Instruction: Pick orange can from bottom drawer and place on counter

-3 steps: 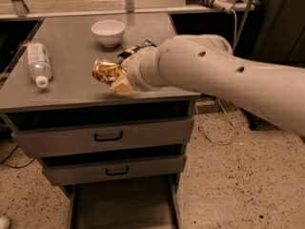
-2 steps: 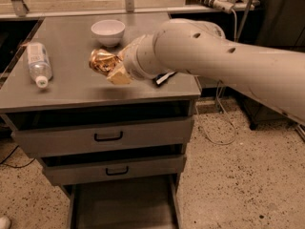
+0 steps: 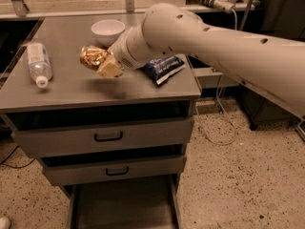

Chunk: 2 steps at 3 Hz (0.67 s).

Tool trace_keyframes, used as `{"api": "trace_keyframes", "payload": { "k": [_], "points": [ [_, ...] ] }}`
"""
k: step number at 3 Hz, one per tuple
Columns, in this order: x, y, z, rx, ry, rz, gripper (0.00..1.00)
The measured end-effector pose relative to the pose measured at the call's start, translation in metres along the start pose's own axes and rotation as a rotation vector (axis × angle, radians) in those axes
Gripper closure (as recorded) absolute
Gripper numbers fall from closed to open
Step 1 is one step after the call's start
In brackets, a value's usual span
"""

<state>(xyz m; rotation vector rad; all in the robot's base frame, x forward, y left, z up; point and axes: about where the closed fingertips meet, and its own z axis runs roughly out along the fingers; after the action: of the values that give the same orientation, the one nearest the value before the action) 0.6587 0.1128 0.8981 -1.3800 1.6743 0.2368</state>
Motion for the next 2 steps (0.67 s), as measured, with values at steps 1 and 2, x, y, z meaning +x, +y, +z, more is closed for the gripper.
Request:
{"api": "trace_keyframes", "payload": {
  "k": [1,2],
  "points": [
    [-0.009,0.001,0.029,-0.067,-0.01,-0.001,1.0],
    [-0.012,0.005,0.053,-0.127,-0.011,-0.002,1.0]
  ]
}}
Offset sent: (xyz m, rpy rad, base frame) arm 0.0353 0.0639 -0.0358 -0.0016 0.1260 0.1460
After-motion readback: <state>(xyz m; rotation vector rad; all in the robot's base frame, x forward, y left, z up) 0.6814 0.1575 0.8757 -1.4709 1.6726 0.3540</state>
